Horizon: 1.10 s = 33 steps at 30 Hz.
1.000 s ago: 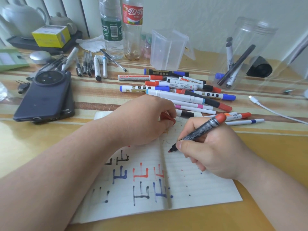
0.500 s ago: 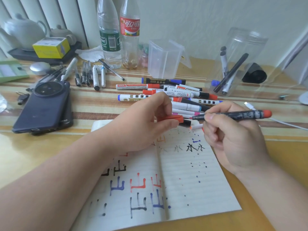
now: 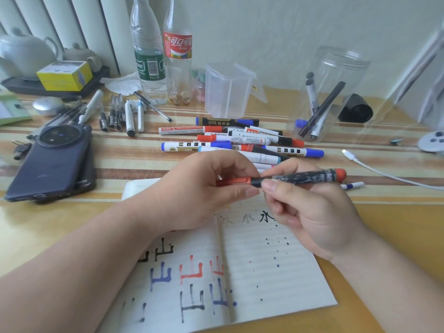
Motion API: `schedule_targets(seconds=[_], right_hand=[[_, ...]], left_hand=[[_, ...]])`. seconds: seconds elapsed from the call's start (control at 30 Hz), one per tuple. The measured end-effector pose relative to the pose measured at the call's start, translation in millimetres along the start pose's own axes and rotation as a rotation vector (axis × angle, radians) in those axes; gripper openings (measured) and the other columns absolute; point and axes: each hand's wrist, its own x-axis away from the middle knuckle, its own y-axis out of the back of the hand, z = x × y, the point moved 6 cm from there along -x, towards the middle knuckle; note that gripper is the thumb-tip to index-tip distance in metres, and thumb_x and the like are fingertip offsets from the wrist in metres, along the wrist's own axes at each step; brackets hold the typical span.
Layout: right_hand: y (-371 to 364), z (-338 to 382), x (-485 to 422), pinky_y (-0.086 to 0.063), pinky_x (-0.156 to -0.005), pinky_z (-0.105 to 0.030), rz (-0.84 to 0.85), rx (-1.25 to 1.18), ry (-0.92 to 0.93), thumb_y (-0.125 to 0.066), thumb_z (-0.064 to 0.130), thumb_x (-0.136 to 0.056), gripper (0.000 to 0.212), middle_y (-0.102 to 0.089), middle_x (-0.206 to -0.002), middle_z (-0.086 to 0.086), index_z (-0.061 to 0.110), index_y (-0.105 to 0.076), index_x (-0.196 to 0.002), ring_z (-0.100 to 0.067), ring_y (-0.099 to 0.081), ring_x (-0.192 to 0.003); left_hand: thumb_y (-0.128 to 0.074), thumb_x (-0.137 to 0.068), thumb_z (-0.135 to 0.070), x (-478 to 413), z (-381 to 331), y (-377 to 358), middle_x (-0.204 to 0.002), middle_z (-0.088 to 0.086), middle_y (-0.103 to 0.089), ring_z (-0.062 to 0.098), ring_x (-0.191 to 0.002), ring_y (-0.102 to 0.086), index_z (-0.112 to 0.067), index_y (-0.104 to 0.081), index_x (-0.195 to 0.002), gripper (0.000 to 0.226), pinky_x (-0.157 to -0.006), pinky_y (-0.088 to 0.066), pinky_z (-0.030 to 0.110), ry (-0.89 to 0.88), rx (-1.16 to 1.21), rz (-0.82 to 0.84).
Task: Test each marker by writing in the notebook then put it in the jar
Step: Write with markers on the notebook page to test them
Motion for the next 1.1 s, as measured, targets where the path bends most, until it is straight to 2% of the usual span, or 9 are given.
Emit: schedule_targets(seconds=[0.17, 0.27, 0.33, 0.4, 0.47, 0.57, 0.7, 0.9, 1.1], right_hand=[[-1.3, -2.9, -1.9, -0.031, -0.040, -0.021, 0.036, 0.007, -0.043, -0.075, 0.011, -0.077, 0.023, -0.061, -0.068, -0.008, 0.011, -0.073, -0.100, -0.017, -0.050, -0.059], [-0.5, 1.2, -3.6, -0.026, -0.038, -0.020, 0.010, -0.083, -0.053, -0.088, 0.038, -0.065, 0.045, -0.060, -0.071, -0.013, 0.014, -0.073, -0.101, -0.017, -0.051, -0.056], [10.9, 6.9, -4.4, -0.019, -0.037, -0.019, -0.124, -0.142, -0.026, -0.077, 0.049, -0.070, 0.047, -0.057, -0.064, -0.015, 0.010, -0.071, -0.096, -0.021, -0.044, -0.049], [23.1, 11.6, -3.0, -0.015, -0.039, -0.020, -0.248, -0.121, 0.015, -0.064, 0.037, -0.082, 0.030, -0.052, -0.057, -0.013, 0.007, -0.066, -0.087, -0.020, -0.038, -0.045], [25.2, 12.0, -1.0, -0.021, -0.038, -0.017, -0.301, -0.043, 0.024, -0.060, 0.018, -0.091, 0.015, -0.049, -0.054, -0.011, 0.008, -0.062, -0.079, -0.020, -0.038, -0.042], [17.3, 7.7, -0.8, -0.030, -0.038, -0.017, -0.248, 0.032, 0.018, -0.067, 0.022, -0.091, 0.018, -0.050, -0.055, -0.007, 0.013, -0.062, -0.076, -0.016, -0.041, -0.044], [3.8, 6.8, 0.3, -0.030, -0.041, -0.022, -0.085, 0.172, 0.042, -0.061, 0.036, -0.092, 0.026, -0.046, -0.050, -0.006, 0.018, -0.062, -0.072, -0.017, -0.038, -0.043], [-14.1, 4.2, 5.4, -0.031, -0.041, -0.020, 0.063, 0.234, 0.060, -0.053, 0.035, -0.093, 0.024, -0.038, -0.047, -0.008, 0.013, -0.061, -0.086, -0.013, -0.035, -0.041], [-12.9, 5.9, 5.9, -0.024, -0.041, -0.022, 0.044, 0.193, 0.058, -0.058, 0.035, -0.098, 0.022, -0.031, -0.047, -0.009, 0.018, -0.062, -0.083, -0.015, -0.028, -0.039]], left_hand=[[-0.076, -0.084, -0.030, -0.7, 5.2, 2.2, -0.088, 0.004, -0.074, 0.030, -0.082, -0.069, -0.021, -0.071, -0.094, 0.015, -0.080, -0.056, 0.051, 0.030, 0.095, -0.047], [-0.077, -0.081, -0.030, -0.6, 7.0, 3.7, -0.086, 0.010, -0.074, 0.037, -0.080, -0.067, -0.019, -0.070, -0.091, 0.017, -0.076, -0.056, 0.053, 0.043, 0.138, -0.087], [-0.077, -0.080, -0.033, -0.1, 9.7, 4.3, -0.082, 0.010, -0.072, 0.038, -0.076, -0.065, -0.021, -0.069, -0.089, 0.017, -0.072, -0.056, 0.052, 0.062, 0.125, -0.093], [-0.077, -0.082, -0.032, 0.1, 11.4, 3.5, -0.081, 0.005, -0.073, 0.033, -0.077, -0.066, -0.022, -0.068, -0.091, 0.017, -0.074, -0.057, 0.050, 0.076, 0.120, -0.075], [-0.075, -0.088, -0.025, 0.2, 9.5, 1.1, -0.083, 0.002, -0.075, 0.026, -0.078, -0.069, -0.018, -0.065, -0.097, 0.015, -0.078, -0.057, 0.045, 0.073, 0.148, -0.047], [-0.070, -0.091, -0.032, 1.0, 1.6, 1.7, -0.073, 0.001, -0.068, 0.025, -0.066, -0.061, -0.018, -0.065, -0.093, 0.015, -0.064, -0.053, 0.038, 0.036, 0.084, -0.050], [-0.047, -0.099, -0.051, 4.7, -5.4, 0.5, -0.056, -0.011, -0.044, 0.008, -0.054, -0.039, -0.012, -0.059, -0.077, 0.046, -0.055, -0.036, 0.022, 0.049, -0.010, -0.042], [-0.029, -0.096, -0.067, 5.4, -5.2, -0.1, -0.057, -0.002, -0.048, 0.013, -0.054, -0.048, -0.025, -0.068, -0.082, 0.059, -0.060, -0.042, 0.030, 0.148, 0.102, -0.126], [-0.034, -0.097, -0.065, 3.2, -5.7, -5.7, -0.059, -0.005, -0.048, 0.015, -0.056, -0.047, -0.021, -0.067, -0.082, 0.057, -0.060, -0.043, 0.034, 0.177, 0.106, -0.100]])
